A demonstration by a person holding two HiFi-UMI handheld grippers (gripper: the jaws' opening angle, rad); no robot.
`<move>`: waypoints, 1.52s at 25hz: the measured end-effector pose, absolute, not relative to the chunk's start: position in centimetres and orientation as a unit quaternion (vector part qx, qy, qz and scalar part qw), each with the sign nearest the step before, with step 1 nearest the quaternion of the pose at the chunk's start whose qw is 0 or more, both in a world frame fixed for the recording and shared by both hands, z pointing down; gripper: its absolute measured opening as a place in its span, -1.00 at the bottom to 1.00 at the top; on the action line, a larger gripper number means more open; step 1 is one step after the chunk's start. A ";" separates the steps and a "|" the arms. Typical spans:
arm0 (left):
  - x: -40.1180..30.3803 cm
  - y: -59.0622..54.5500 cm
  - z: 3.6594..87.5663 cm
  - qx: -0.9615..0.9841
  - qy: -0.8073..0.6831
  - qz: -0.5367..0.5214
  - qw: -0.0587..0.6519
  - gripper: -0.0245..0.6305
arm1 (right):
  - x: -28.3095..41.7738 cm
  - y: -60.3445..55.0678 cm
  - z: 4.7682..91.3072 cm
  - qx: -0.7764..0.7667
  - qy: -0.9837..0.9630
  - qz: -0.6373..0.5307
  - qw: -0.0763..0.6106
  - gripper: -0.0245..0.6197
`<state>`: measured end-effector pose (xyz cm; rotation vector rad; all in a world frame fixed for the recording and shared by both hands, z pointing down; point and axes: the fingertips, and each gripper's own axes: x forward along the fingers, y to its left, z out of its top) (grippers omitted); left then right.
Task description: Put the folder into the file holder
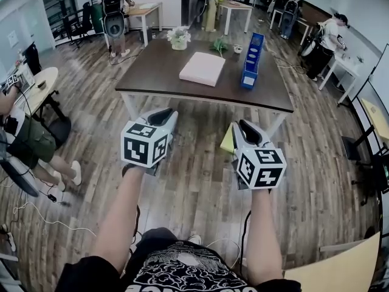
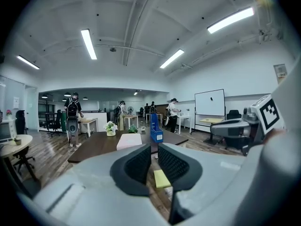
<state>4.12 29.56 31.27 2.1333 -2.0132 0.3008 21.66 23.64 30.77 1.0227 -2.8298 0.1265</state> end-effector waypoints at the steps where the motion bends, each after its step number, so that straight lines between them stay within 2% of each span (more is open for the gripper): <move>1: 4.1 29.4 31.4 0.719 -0.681 0.101 0.097 -0.77 | 21.8 23.5 30.9 0.338 -0.938 0.043 0.065 -0.72; 6: 3.8 28.7 31.4 0.716 -0.684 0.099 0.099 -0.67 | 21.5 22.8 31.0 0.328 -0.941 0.047 0.067 -0.52; 13: 2.4 26.6 32.1 0.713 -0.684 0.097 0.114 -0.50 | 20.4 20.7 31.5 0.319 -0.943 0.059 0.077 -0.37; 21: -0.5 21.9 32.5 0.712 -0.686 0.082 0.124 -0.12 | 18.2 16.4 32.2 0.328 -0.939 0.069 0.082 -0.04; 31: -7.1 14.7 33.4 0.723 -0.672 0.086 0.138 0.21 | 12.4 9.5 32.3 0.360 -0.926 0.079 0.084 0.16; 38: -12.8 10.0 33.4 0.732 -0.660 0.087 0.141 0.33 | 7.3 5.1 31.7 0.381 -0.917 0.076 0.091 0.25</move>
